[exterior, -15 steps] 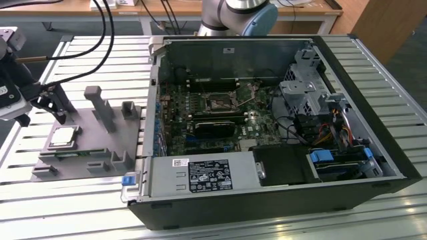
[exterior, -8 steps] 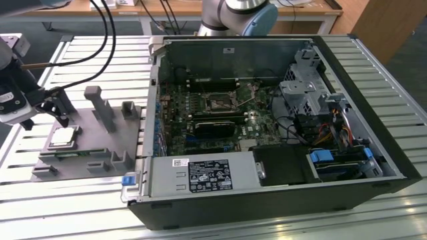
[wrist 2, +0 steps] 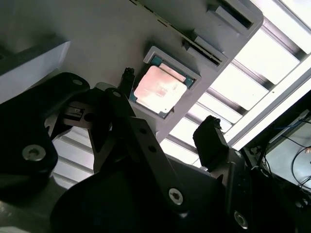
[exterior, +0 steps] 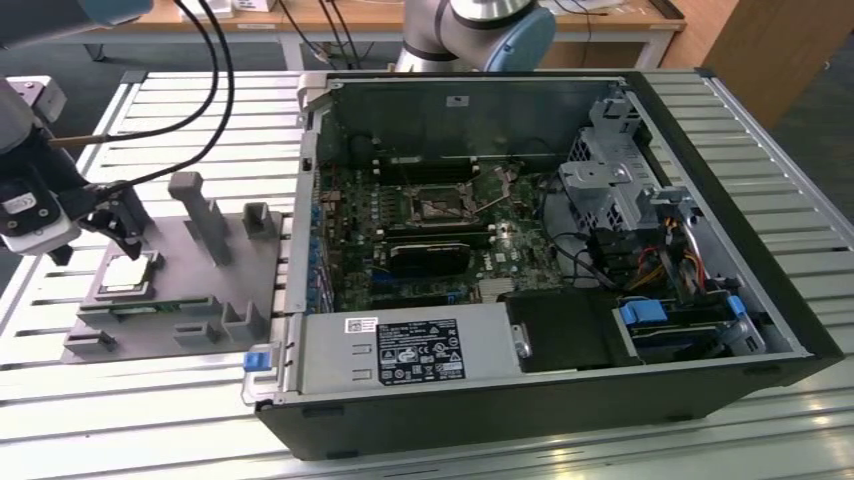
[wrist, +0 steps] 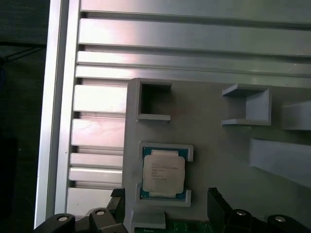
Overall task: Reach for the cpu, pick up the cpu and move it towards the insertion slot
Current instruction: 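Pick up the cpu and move it towards the insertion slot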
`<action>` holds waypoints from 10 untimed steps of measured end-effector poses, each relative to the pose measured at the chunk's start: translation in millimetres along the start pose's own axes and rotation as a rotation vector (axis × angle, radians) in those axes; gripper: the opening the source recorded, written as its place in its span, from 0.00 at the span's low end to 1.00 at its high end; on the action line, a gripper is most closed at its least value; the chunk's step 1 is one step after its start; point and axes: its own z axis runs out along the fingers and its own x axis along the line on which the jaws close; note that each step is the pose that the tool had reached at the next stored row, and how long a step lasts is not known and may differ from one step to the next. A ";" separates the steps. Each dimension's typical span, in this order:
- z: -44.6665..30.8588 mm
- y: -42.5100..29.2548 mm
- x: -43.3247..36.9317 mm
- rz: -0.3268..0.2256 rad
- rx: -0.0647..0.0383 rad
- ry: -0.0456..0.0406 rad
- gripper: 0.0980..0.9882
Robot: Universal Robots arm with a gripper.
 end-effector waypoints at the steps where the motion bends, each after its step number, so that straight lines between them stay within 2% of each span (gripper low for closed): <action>1: 1.6 -0.1 0.0 -0.001 0.000 0.0001 0.75; 10: 14.9 1.8 -0.1 -0.007 0.000 0.0003 0.75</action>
